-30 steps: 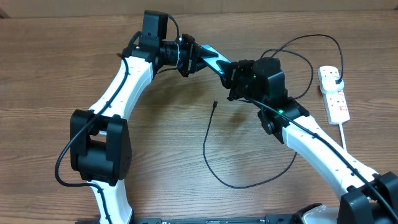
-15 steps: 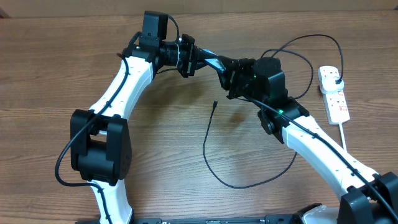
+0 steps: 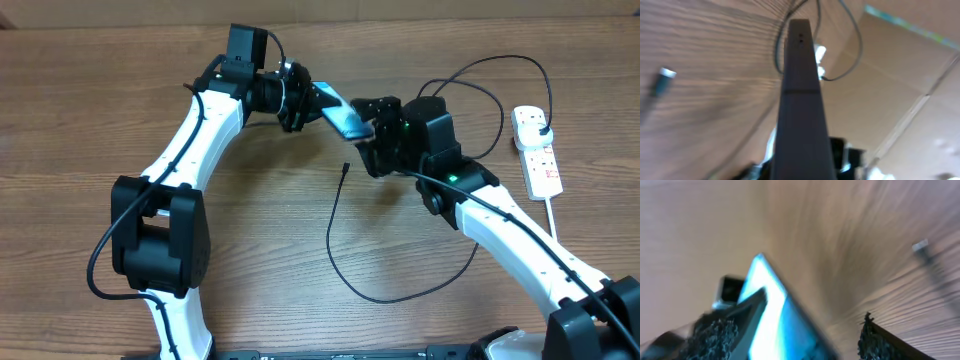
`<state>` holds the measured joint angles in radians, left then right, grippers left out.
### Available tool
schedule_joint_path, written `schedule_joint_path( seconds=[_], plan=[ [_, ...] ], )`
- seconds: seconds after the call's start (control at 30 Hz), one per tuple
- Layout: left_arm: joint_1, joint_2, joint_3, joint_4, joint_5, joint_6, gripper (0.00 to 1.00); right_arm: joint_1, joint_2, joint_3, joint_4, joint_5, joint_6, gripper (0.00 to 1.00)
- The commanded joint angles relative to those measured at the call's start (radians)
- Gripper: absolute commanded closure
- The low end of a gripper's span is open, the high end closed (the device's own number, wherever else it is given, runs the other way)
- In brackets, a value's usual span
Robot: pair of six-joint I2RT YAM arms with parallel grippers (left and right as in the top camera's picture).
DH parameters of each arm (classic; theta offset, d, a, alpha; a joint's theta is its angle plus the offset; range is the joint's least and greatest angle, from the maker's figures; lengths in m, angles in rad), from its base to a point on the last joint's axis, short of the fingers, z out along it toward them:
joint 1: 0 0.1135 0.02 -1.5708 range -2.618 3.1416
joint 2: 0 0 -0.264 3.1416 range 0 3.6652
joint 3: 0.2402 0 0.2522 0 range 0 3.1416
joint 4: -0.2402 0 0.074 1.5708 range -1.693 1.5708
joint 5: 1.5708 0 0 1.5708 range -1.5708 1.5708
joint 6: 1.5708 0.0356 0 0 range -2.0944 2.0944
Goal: Plug charger to phone and switch on socket
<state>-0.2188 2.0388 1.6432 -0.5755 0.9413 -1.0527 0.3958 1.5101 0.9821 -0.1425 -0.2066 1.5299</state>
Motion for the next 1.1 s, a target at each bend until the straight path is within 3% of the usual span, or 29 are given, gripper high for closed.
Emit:
schedule_joint_path(
  seconds=[0.0, 0.1, 0.27, 0.37, 0.5, 0.7, 0.8, 0.93, 1.07],
  plan=[
    [0.041, -0.005, 0.016, -0.064, -0.018, 0.355, 0.96, -0.068, -0.008, 0.019, -0.077, 0.004, -0.264, 0.18],
    [0.067, -0.005, 0.016, -0.132, -0.018, 0.521, 0.96, -0.113, -0.008, 0.019, -0.126, -0.007, -0.423, 0.18],
    [0.124, -0.005, 0.016, -0.217, -0.024, 0.651, 0.96, -0.137, -0.008, 0.019, -0.137, -0.132, -0.785, 0.37],
    [0.184, -0.006, 0.016, -0.245, 0.017, 0.691, 0.96, -0.133, -0.008, 0.02, -0.204, -0.135, -0.837, 0.41],
    [0.278, -0.006, 0.016, -0.249, 0.204, 0.69, 0.96, -0.133, 0.006, 0.038, -0.262, -0.135, -0.887, 0.45],
    [0.36, -0.006, 0.016, -0.24, 0.394, 0.691, 0.96, -0.114, 0.13, 0.225, -0.44, -0.125, -0.987, 0.51],
    [0.364, -0.006, 0.016, -0.24, 0.421, 0.69, 0.96, -0.091, 0.238, 0.352, -0.544, -0.101, -1.008, 0.56],
    [0.35, -0.006, 0.016, -0.24, 0.414, 0.691, 0.96, -0.069, 0.322, 0.388, -0.542, -0.101, -0.979, 0.69],
    [0.341, -0.006, 0.016, -0.24, 0.389, 0.691, 0.96, -0.035, 0.401, 0.388, -0.492, -0.101, -0.977, 0.69]
  ],
)
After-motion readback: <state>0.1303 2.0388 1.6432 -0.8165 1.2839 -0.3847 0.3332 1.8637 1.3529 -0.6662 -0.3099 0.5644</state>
